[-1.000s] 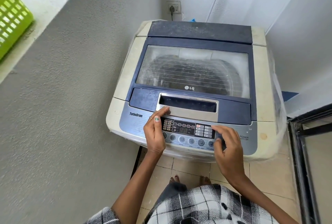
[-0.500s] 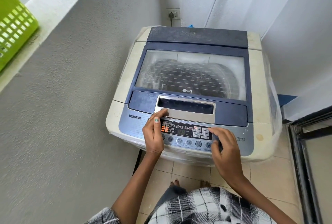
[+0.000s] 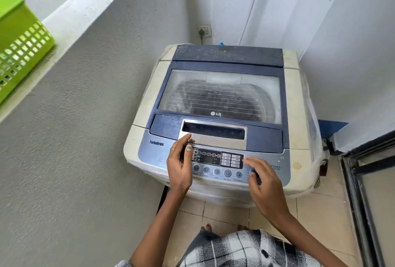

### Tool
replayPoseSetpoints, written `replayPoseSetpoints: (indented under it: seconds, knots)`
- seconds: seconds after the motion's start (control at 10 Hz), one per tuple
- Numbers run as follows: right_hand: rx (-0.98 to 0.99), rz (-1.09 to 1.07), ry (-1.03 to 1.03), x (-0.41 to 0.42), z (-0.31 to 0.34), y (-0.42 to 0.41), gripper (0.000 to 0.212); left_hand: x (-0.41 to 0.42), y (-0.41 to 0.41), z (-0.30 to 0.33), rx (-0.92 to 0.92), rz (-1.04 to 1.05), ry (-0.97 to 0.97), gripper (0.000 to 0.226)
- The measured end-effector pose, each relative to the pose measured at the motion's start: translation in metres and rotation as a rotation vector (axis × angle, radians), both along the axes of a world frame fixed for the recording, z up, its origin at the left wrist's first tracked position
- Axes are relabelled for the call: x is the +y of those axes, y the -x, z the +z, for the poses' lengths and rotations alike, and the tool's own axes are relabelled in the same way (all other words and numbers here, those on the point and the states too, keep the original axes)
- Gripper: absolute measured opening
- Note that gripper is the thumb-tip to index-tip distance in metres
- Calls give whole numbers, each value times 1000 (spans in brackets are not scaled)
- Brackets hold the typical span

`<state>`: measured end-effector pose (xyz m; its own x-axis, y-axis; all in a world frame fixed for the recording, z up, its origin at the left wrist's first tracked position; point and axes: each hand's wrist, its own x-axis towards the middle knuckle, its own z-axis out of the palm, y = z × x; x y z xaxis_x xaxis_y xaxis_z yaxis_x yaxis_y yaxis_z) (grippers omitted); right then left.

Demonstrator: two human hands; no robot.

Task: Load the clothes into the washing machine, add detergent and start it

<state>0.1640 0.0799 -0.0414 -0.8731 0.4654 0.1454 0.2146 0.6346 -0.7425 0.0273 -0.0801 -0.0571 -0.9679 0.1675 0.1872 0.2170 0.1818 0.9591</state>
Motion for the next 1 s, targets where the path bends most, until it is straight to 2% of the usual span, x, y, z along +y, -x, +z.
replayPoseSetpoints:
  seconds: [0.2, 0.4, 0.7, 1.0]
  knots:
    - [-9, 54, -125, 11, 1, -14, 33, 5, -25, 10, -45, 70, 225, 36]
    - [-10, 84, -264, 31, 12, -13, 39, 28, -38, 31, 121, 66, 473, 39]
    - [119, 34, -454, 67, 60, 21, 47, 84, -16, 84, 489, 41, 437, 42]
    - [127, -15, -511, 72, 49, 10, 48, 96, -21, 78, 590, -3, 438, 40]
